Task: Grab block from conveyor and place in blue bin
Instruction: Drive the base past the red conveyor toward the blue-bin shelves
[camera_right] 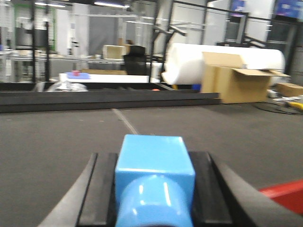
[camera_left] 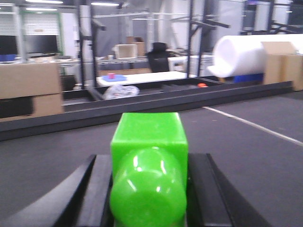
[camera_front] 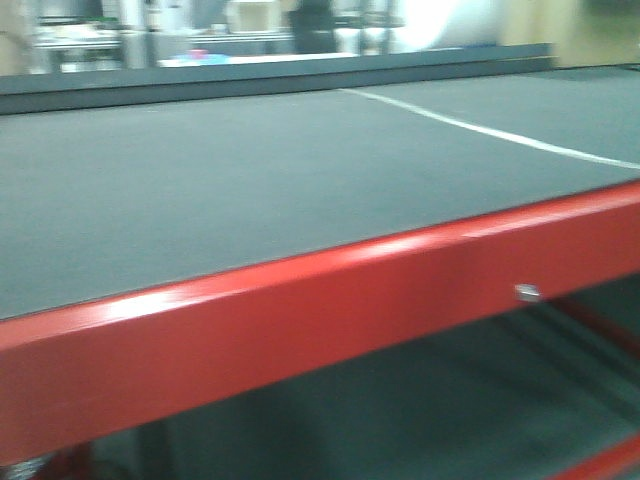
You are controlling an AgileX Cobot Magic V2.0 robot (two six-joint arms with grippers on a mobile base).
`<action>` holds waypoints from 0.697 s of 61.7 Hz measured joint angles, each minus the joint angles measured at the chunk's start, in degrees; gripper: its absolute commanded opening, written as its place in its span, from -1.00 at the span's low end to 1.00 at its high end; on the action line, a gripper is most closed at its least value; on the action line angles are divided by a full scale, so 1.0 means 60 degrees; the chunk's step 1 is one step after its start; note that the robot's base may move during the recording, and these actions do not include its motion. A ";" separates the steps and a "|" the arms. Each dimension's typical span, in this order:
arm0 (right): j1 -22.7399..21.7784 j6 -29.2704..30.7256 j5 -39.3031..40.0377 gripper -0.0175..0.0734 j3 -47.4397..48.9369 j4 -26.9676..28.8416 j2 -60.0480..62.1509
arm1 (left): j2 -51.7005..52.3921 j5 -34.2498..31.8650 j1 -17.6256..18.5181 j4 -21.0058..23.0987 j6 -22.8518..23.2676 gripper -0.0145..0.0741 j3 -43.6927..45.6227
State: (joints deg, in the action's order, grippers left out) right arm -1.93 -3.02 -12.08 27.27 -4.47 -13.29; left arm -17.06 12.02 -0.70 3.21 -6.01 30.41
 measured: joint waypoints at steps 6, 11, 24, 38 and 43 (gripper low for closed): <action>0.0000 0.0000 0.0000 -0.97 0.0000 0.0000 0.0000 | 0.0000 0.0000 0.0000 0.0000 0.0000 -0.92 0.0000; 0.0000 0.0000 0.0000 -0.97 0.0000 0.0000 0.0000 | 0.0000 0.0000 0.0000 0.0000 0.0000 -0.92 0.0000; 0.0000 0.0000 0.0000 -0.97 0.0000 0.0000 0.0000 | 0.0000 0.0000 0.0000 0.0000 0.0000 -0.92 0.0000; 0.0000 0.0000 0.0016 -0.97 0.0000 0.0000 0.0000 | 0.0000 0.0000 0.0000 0.0000 0.0000 -0.92 0.0000; 0.0000 0.0000 0.0016 -0.97 0.0000 0.0000 0.0000 | 0.0000 0.0000 0.0000 0.0000 0.0000 -0.92 0.0000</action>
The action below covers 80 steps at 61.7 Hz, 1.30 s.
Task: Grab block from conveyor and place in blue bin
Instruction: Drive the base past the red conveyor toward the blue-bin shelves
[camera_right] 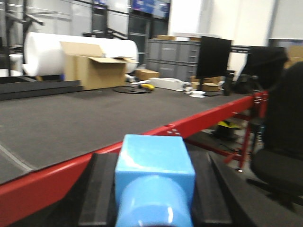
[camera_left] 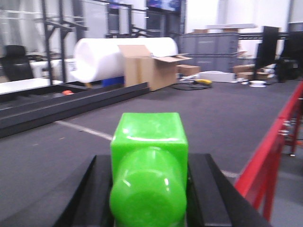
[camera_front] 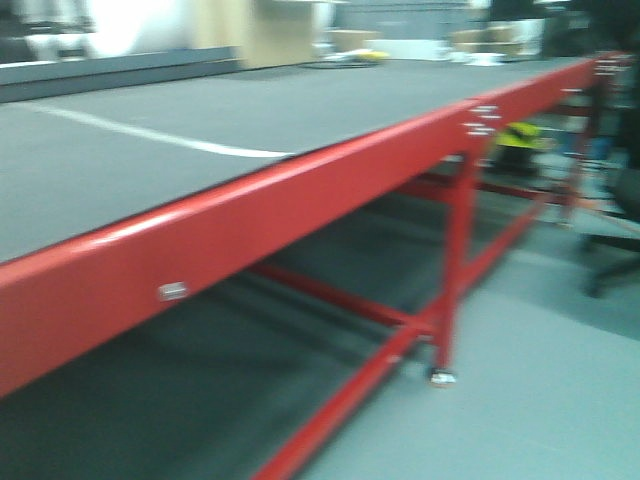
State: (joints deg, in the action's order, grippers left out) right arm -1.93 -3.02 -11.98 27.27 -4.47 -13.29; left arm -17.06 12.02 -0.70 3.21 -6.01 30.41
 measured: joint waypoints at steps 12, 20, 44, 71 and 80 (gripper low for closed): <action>0.0000 0.0000 0.0000 -0.97 0.0000 0.0000 0.0000 | 0.0000 0.0000 0.0000 0.0000 0.0000 -0.92 0.0000; 0.0000 0.0000 0.0000 -0.97 0.0000 0.0000 0.0000 | 0.0000 0.0000 0.0000 0.0000 0.0000 -0.92 0.0000; 0.0000 0.0000 0.0000 -0.97 0.0000 0.0000 0.0000 | 0.0000 0.0000 0.0000 0.0000 0.0000 -0.92 0.0000; 0.0000 0.0000 0.0000 -0.97 0.0000 0.0000 0.0000 | 0.0000 0.0000 0.0000 0.0000 0.0000 -0.92 0.0000; 0.0000 0.0000 0.0000 -0.97 0.0000 0.0000 0.0000 | 0.0000 0.0000 0.0000 0.0000 0.0000 -0.92 0.0000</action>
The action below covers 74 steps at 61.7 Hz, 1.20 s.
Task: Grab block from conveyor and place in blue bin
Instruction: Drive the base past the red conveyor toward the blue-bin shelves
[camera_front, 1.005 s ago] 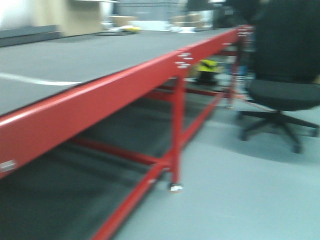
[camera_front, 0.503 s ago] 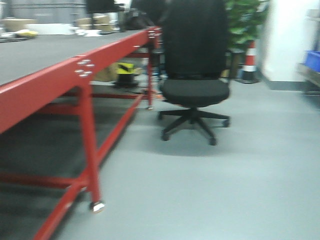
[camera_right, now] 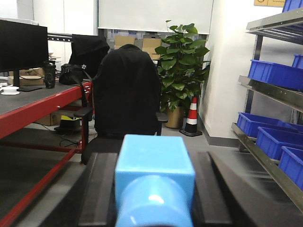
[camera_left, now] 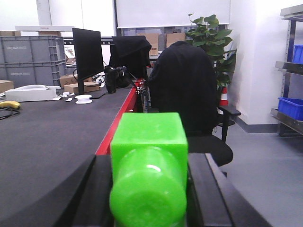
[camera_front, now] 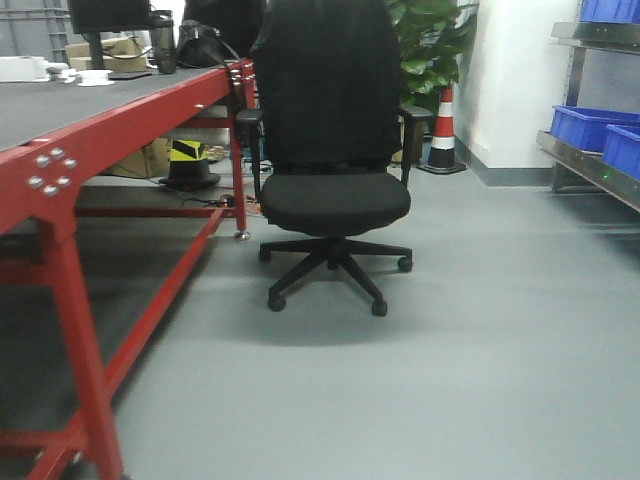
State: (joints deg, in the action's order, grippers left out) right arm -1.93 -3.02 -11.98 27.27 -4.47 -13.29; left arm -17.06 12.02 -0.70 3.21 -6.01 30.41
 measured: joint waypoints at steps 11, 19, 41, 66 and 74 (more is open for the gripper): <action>0.0000 0.0000 0.0000 -0.97 0.0000 0.0000 0.0000 | 0.0000 0.0000 0.0000 0.0000 0.0000 -0.92 0.0000; 0.0000 0.0000 0.0000 -0.97 0.0000 0.0000 0.0000 | 0.0000 0.0000 0.0000 0.0000 0.0000 -0.92 -0.0016; 0.0000 0.0000 0.0000 -0.97 0.0000 0.0000 0.0000 | 0.0000 0.0000 0.0000 0.0000 0.0000 -0.92 -0.0016; 0.0000 0.0000 0.0000 -0.97 0.0000 0.0000 0.0000 | 0.0000 0.0000 0.0000 0.0000 0.0000 -0.92 -0.0016; 0.0000 0.0000 0.0000 -0.97 0.0000 0.0000 0.0000 | 0.0000 0.0000 0.0000 0.0000 0.0000 -0.92 -0.0016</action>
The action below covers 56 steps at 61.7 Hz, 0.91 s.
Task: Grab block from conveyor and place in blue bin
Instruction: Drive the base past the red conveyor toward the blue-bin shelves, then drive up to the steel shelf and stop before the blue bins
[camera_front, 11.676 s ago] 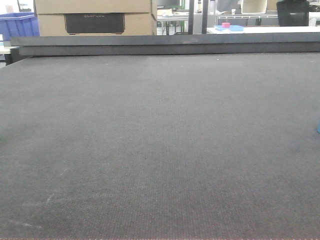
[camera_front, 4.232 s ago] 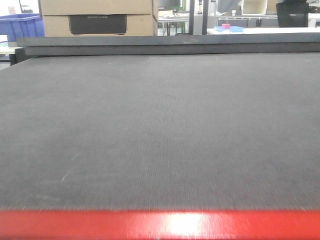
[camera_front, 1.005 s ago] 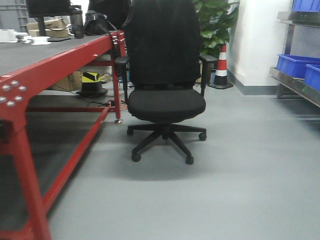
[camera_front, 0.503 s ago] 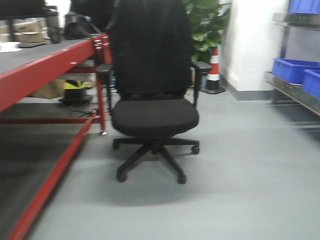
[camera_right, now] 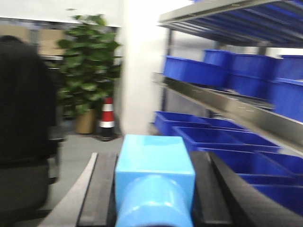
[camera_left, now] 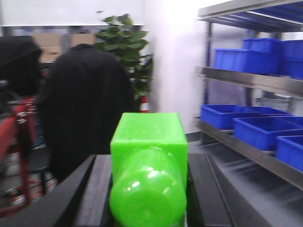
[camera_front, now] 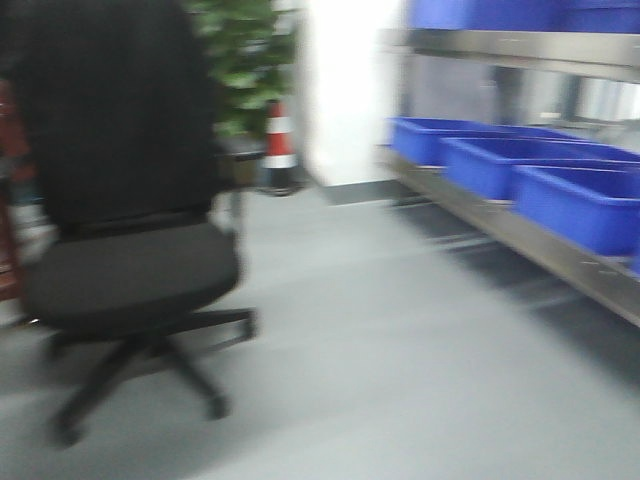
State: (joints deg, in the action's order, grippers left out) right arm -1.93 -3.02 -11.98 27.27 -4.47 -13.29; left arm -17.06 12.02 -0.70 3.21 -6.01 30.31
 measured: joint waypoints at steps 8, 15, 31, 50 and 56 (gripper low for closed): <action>0.0000 0.0000 0.0000 -0.97 0.0000 0.0000 0.0000 | 0.0000 0.0000 0.0000 0.0000 0.0000 -0.92 0.0000; 0.0000 0.0000 0.0000 -0.97 0.0000 0.0000 0.0000 | 0.0000 0.0000 0.0000 0.0000 0.0000 -0.92 0.0000; 0.0000 0.0000 0.0000 -0.97 0.0000 0.0000 0.0000 | 0.0000 0.0000 0.0000 0.0000 0.0000 -0.92 0.0000; 0.0000 0.0000 0.0000 -0.97 0.0000 0.0000 0.0000 | 0.0000 0.0000 0.0000 0.0000 0.0000 -0.92 0.0000; 0.0000 0.0000 0.0000 -0.97 0.0000 0.0000 0.0000 | 0.0000 0.0000 0.0000 0.0000 0.0000 -0.92 0.0000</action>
State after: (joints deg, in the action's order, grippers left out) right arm -1.93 -3.02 -11.98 27.27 -4.47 -13.29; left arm -17.06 12.02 -0.70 3.21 -6.01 30.31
